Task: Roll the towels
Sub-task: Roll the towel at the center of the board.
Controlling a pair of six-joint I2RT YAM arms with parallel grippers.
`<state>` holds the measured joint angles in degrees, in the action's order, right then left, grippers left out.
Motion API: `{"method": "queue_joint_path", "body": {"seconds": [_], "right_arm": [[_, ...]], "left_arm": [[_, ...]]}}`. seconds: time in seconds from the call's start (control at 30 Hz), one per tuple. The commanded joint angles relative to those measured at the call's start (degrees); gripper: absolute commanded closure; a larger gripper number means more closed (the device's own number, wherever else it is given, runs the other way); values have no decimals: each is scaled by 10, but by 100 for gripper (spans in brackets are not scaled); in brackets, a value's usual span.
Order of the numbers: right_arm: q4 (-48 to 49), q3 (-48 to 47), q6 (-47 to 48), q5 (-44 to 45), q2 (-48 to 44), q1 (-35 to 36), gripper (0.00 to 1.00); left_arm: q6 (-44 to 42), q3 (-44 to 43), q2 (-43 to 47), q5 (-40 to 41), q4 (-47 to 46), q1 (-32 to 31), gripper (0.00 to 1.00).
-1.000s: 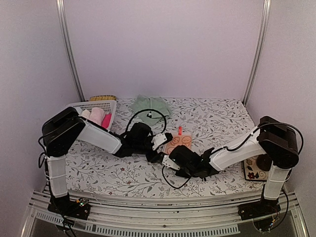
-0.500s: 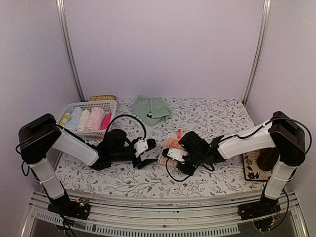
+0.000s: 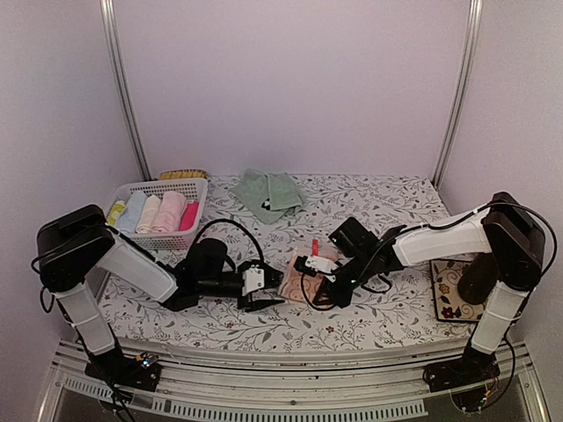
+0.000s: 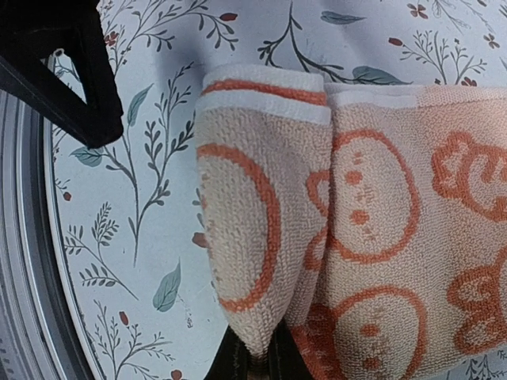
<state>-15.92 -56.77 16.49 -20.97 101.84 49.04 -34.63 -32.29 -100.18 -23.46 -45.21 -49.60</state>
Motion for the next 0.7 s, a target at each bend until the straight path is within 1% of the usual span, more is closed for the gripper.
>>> {"method": "queue_joint_path", "body": {"seconds": [0.0, 0.2, 0.47, 0.67], "right_arm": [[-38, -27, -3, -61, 17, -15, 96], [-53, -50, 4, -66, 46, -20, 96], [-52, -58, 5, -63, 58, -24, 95], [-58, -60, 9, -61, 62, -32, 96]], "left_arm": [[-23, -32, -26, -15, 42, -12, 34], [-9, -65, -57, -5, 70, -13, 37], [4, -105, -84, -9, 121, -12, 48], [1, -116, -88, -33, 158, -6, 48]]}}
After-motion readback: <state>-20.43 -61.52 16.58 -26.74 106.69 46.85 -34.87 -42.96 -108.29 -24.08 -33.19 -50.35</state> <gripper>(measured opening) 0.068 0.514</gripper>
